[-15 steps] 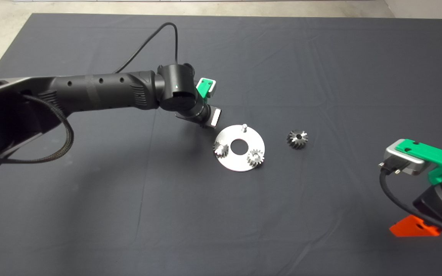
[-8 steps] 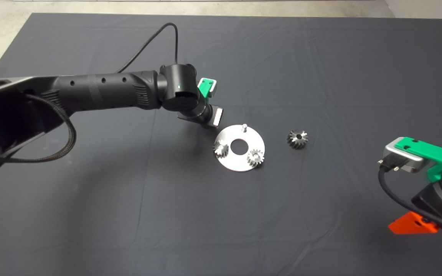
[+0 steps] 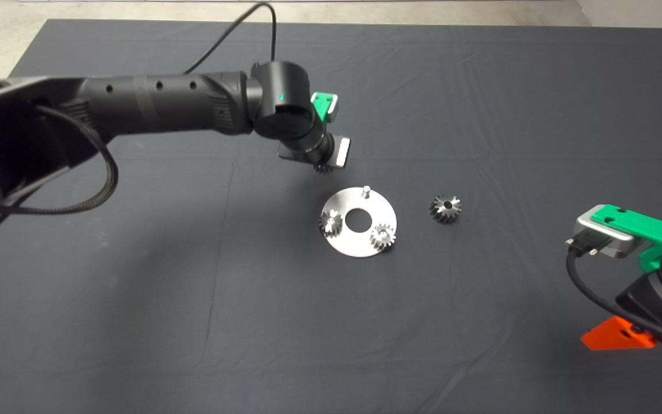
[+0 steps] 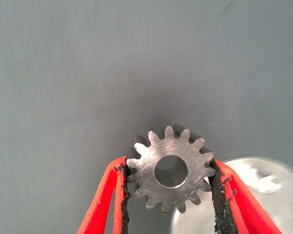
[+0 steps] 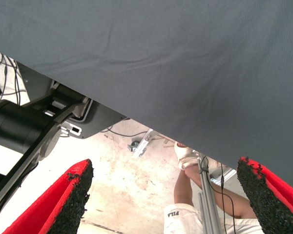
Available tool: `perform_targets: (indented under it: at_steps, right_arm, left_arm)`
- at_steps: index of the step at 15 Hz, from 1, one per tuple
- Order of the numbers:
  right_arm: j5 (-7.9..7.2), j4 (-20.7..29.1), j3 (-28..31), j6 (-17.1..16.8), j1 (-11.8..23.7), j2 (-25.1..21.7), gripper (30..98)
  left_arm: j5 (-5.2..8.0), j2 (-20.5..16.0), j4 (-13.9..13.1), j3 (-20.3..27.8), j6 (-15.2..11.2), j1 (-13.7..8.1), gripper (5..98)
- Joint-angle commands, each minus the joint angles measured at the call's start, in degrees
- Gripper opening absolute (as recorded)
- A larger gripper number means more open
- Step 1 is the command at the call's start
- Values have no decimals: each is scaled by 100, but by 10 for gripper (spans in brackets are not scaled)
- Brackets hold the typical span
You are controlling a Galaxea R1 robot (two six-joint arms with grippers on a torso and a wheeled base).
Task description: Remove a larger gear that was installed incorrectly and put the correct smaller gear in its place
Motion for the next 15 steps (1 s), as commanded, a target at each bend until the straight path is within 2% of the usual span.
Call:
perform_targets:
  at_steps: [1, 4, 8, 10, 15]
  right_arm:
    - [-643, 223, 37, 43, 126, 1, 783]
    - [-634, 214, 28, 43, 126, 54, 783]
    - [-643, 197, 45, 34, 126, 175, 783]
    - [-634, 206, 45, 16, 310, 344, 783]
    - [-626, 294, 63, 43, 319, 414, 783]
  left_arm:
    - [107, 74, -325, 147, -184, -96, 329]
    - [152, 109, -413, 190, -228, -166, 329]
    - [134, 284, -543, 190, -184, -166, 328]
    - [134, 364, -553, 305, -184, -166, 327]
    - [116, 373, -575, 475, -228, -166, 326]
